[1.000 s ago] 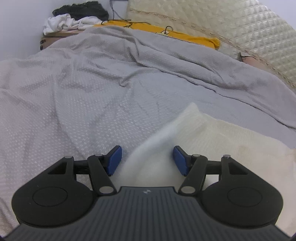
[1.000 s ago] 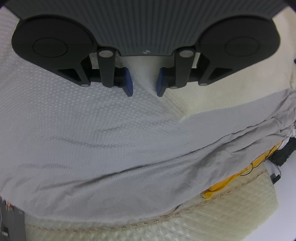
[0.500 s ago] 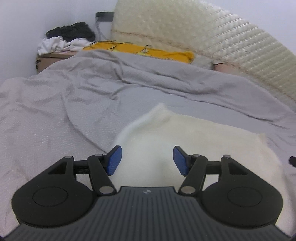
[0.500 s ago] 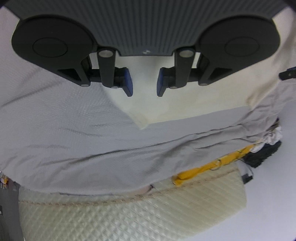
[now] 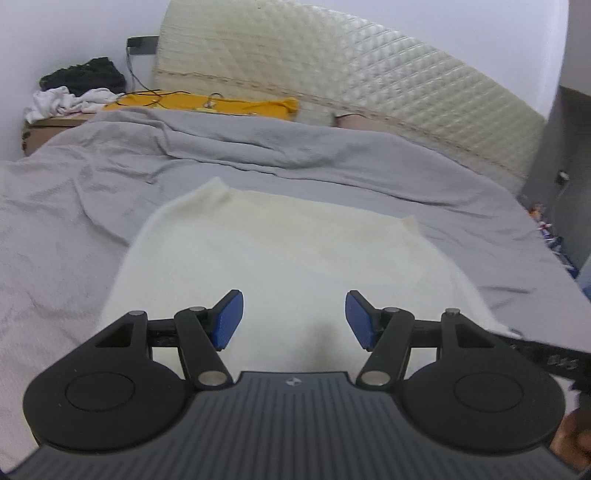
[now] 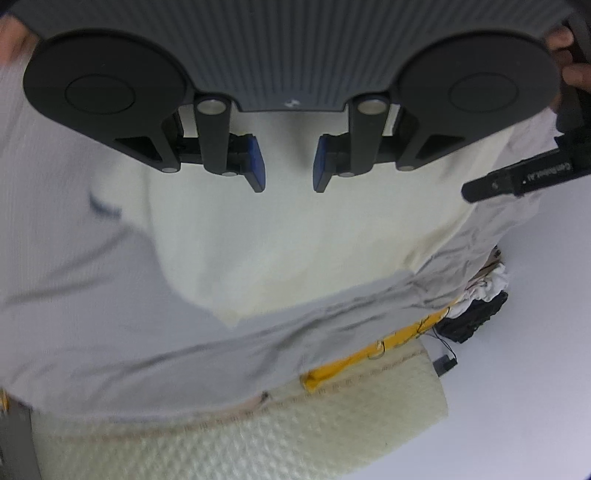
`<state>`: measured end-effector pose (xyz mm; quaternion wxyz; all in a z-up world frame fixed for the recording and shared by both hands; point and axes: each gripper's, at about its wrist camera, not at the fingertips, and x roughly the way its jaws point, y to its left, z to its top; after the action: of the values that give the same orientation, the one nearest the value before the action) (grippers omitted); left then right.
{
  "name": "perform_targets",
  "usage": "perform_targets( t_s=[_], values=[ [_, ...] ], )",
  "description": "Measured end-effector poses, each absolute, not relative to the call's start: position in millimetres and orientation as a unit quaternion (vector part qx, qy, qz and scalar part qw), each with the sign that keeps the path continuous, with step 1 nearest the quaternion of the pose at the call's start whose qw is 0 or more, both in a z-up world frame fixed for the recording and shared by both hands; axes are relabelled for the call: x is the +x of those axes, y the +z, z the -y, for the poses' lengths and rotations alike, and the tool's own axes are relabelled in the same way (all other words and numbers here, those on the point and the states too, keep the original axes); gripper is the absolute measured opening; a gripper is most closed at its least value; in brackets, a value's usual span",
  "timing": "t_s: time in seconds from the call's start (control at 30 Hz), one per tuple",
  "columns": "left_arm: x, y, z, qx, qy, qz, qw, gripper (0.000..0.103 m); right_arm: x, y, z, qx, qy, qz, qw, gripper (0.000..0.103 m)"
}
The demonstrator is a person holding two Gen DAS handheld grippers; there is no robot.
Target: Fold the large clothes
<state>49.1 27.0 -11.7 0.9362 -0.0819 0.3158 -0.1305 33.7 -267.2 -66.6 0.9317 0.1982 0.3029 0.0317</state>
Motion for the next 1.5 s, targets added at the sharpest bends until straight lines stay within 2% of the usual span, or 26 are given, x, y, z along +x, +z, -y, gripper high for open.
perform_targets(
  t_s=[0.07, 0.13, 0.3, 0.33, 0.37, 0.43, 0.57, 0.67, 0.87, 0.9, 1.07, 1.17, 1.27, 1.5],
  values=[
    [38.7, -10.3, -22.4, -0.080, -0.138, -0.314, 0.936, 0.067, 29.6, -70.8, 269.9, 0.223, 0.029, -0.311, 0.923, 0.033],
    [29.2, -11.5, -18.8, -0.082, -0.140, -0.317, 0.935, 0.067, 28.2, -74.6, 274.5, 0.254, 0.028, -0.316, 0.914, 0.041],
    [23.5, -17.4, -15.7, -0.085, -0.144, -0.331, 0.929, 0.067, 31.0, -88.6, 283.0, 0.322, 0.029, -0.341, 0.883, 0.043],
    [25.1, -18.3, -15.3, -0.085, -0.143, -0.334, 0.928, 0.067, 31.2, -91.7, 284.0, 0.338, 0.034, -0.343, 0.876, 0.056],
    [27.9, -19.5, -16.0, -0.087, -0.143, -0.337, 0.927, 0.067, 31.5, -94.7, 284.7, 0.356, 0.040, -0.344, 0.868, 0.076],
    [29.3, -22.2, -16.3, -0.093, -0.145, -0.344, 0.923, 0.068, 31.5, -102.6, 286.9, 0.396, 0.045, -0.348, 0.849, 0.092],
    [34.1, -24.5, -15.2, -0.095, -0.147, -0.351, 0.920, 0.068, 38.2, -127.7, 291.5, 0.475, 0.043, -0.377, 0.794, 0.091],
    [38.8, -25.9, -15.7, -0.106, -0.152, -0.356, 0.916, 0.072, 40.5, -145.5, 297.2, 0.530, 0.041, -0.378, 0.758, 0.091],
    [46.2, -32.0, -17.0, -0.127, -0.163, -0.369, 0.906, 0.074, 63.9, -159.4, 293.2, 0.539, 0.021, -0.357, 0.763, 0.092],
    [46.6, -32.2, -17.2, -0.129, -0.165, -0.369, 0.906, 0.075, 65.6, -159.8, 292.1, 0.540, 0.019, -0.354, 0.764, 0.090],
    [50.0, -35.8, -22.0, -0.159, -0.177, -0.377, 0.895, 0.076, 63.1, -152.8, 291.5, 0.541, 0.029, -0.331, 0.773, 0.065],
    [51.2, -38.3, -23.3, -0.178, -0.190, -0.384, 0.886, 0.077, 59.4, -147.8, 297.2, 0.553, 0.045, -0.312, 0.771, 0.053],
    [53.4, -42.8, -25.9, -0.210, -0.205, -0.394, 0.871, 0.079, 56.6, -138.8, 304.2, 0.552, 0.066, -0.292, 0.778, 0.048],
    [67.0, -71.7, -38.9, -0.338, -0.236, -0.447, 0.794, 0.082, 59.7, -132.1, 307.9, 0.549, 0.087, -0.271, 0.786, 0.046]
  ],
)
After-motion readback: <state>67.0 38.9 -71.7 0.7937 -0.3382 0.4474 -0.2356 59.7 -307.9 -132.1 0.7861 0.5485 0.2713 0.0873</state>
